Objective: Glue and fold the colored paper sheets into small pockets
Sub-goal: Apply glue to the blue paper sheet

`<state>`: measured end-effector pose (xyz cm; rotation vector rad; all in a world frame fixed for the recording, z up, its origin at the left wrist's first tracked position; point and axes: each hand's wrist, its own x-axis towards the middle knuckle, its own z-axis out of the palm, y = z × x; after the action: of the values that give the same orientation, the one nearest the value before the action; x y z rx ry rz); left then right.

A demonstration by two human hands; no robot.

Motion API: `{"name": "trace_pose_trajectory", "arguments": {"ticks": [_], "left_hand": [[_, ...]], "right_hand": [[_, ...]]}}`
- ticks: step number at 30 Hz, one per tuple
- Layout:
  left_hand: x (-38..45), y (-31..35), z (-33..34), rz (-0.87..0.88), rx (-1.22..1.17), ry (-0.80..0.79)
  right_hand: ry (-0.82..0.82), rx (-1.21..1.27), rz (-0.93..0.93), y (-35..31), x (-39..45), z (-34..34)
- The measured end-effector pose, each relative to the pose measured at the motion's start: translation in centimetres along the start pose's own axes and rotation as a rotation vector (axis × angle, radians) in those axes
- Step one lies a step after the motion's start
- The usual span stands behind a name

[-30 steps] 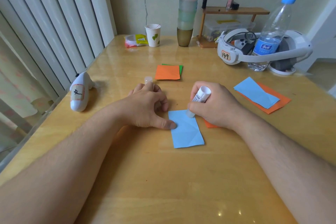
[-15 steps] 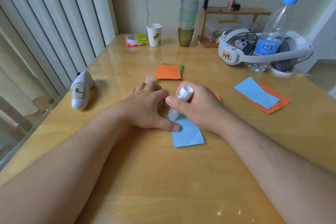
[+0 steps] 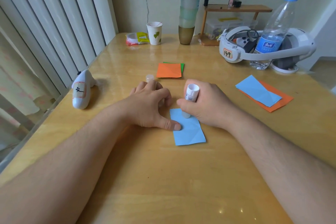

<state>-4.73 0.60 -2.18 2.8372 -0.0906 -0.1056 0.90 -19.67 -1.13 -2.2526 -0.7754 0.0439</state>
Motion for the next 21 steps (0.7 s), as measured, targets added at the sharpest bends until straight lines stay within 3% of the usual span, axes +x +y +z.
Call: {"name": "trace_pose_trajectory", "arguments": {"ticks": [8, 15, 21], "left_hand": [[0.0, 0.1, -0.1, 0.007, -0.005, -0.005], [0.0, 0.1, -0.1, -0.001, 0.004, -0.01], [0.0, 0.2, 0.1, -0.002, 0.026, 0.01]], "right_hand": [[0.026, 0.014, 0.021, 1.3, -0.3, -0.9], [0.2, 0.229, 0.05, 1.1, 0.1, -0.7], [0.04, 0.217, -0.035, -0.1, -0.2, 1.0]]}}
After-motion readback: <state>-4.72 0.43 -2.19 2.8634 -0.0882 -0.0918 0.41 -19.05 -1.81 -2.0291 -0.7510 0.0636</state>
